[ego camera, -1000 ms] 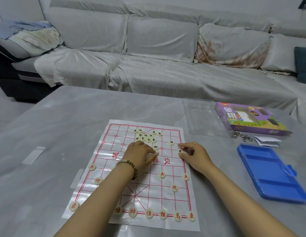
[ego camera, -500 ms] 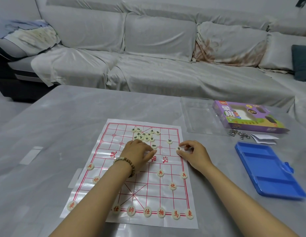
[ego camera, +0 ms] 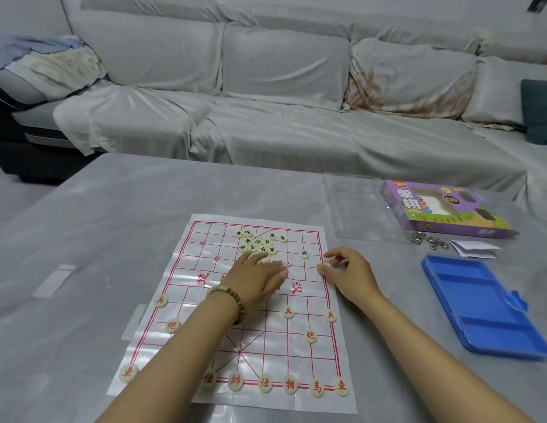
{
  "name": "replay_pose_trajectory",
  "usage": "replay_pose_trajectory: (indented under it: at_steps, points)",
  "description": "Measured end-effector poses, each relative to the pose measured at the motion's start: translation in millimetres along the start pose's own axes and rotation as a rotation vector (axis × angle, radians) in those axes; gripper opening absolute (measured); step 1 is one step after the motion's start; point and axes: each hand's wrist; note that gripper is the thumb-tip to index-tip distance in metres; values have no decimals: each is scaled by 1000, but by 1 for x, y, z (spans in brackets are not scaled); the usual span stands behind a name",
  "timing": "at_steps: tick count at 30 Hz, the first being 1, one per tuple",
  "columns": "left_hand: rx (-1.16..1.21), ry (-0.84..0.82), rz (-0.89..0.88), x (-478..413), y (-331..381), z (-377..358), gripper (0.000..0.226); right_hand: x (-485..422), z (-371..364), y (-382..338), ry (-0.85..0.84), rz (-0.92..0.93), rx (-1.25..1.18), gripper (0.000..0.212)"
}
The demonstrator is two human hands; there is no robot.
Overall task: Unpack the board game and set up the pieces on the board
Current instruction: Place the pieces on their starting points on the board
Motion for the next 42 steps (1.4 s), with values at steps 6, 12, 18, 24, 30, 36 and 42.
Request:
replay_pose_trajectory:
  at_steps: [6,12,18,24,30,36,42]
  points:
    - [-104,-92,20,-8,-6,-4,52,-12,-6,-30,-4,158,39,16]
    - [-84,-56,94,-9,-23,0,50,-27,-30,-64,-187,316,214,19]
    - [-39,-45,135,-7,-31,4,51,-35,-41,-73,-159,379,392,21]
    - [21,10,174,-5,-31,7,51,-37,-46,-74,-59,326,441,30]
    - [50,37,206,4,-29,13,54,-34,-35,-68,-49,372,439,17]
    - [71,32,220,4,-28,11,54,-33,-30,-65,-55,360,485,33]
    - [51,-28,248,5,-33,6,54,-34,-55,-76,-40,325,430,31]
Point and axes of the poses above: each hand's wrist, its own x-axis away from the middle knuckle, its own z-axis out of the back of the hand, y = z × x, and after that the axes turned 3 degrees about -z, right-handed
